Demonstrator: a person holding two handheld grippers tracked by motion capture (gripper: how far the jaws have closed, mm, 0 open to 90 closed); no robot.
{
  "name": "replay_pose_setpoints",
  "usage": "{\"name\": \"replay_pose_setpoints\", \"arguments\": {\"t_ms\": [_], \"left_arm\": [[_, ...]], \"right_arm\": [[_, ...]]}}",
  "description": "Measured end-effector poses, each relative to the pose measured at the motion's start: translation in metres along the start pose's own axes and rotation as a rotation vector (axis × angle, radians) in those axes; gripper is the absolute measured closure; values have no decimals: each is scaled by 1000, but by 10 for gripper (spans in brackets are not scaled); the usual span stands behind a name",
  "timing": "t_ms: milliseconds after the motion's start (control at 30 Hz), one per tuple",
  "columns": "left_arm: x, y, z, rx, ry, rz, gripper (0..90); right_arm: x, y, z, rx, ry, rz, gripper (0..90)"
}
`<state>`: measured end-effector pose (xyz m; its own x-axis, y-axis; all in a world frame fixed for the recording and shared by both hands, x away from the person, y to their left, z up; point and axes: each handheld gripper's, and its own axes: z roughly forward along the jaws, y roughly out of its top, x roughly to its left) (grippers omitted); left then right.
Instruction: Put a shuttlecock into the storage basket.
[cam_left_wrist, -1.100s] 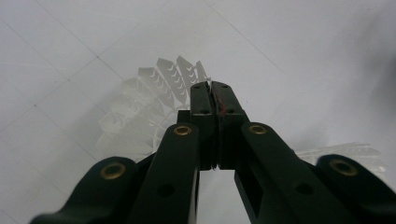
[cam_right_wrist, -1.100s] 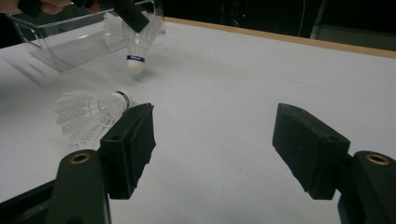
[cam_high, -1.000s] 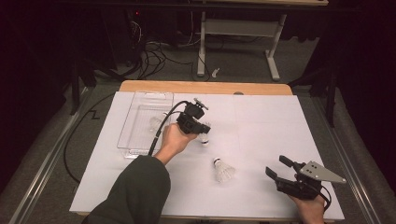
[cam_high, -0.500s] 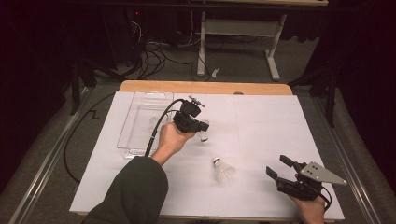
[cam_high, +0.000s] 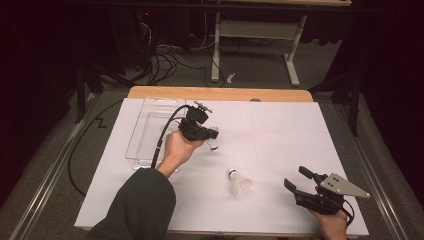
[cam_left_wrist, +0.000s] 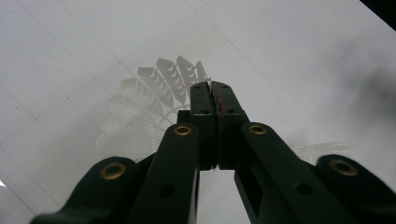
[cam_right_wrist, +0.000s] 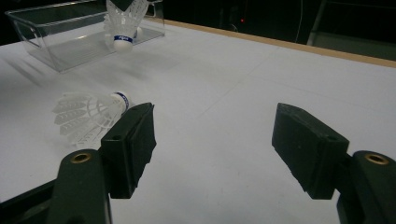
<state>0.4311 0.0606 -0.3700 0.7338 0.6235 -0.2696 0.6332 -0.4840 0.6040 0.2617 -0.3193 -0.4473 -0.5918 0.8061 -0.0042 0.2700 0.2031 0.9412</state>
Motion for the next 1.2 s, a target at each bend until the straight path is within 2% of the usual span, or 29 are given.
{"name": "replay_pose_setpoints", "arguments": {"t_ms": [367,600,1200], "left_arm": [[4,-9,-20,-32,19,-33,888],[7,-11,-31,-49,29,-40,888],[9,-14,-41,-70,59,-49,887]], "right_arm": [[1,0,1,3,4,3,305],[0,0,1,6,2,5,305],[0,0,0,3,4,10,304]]}}
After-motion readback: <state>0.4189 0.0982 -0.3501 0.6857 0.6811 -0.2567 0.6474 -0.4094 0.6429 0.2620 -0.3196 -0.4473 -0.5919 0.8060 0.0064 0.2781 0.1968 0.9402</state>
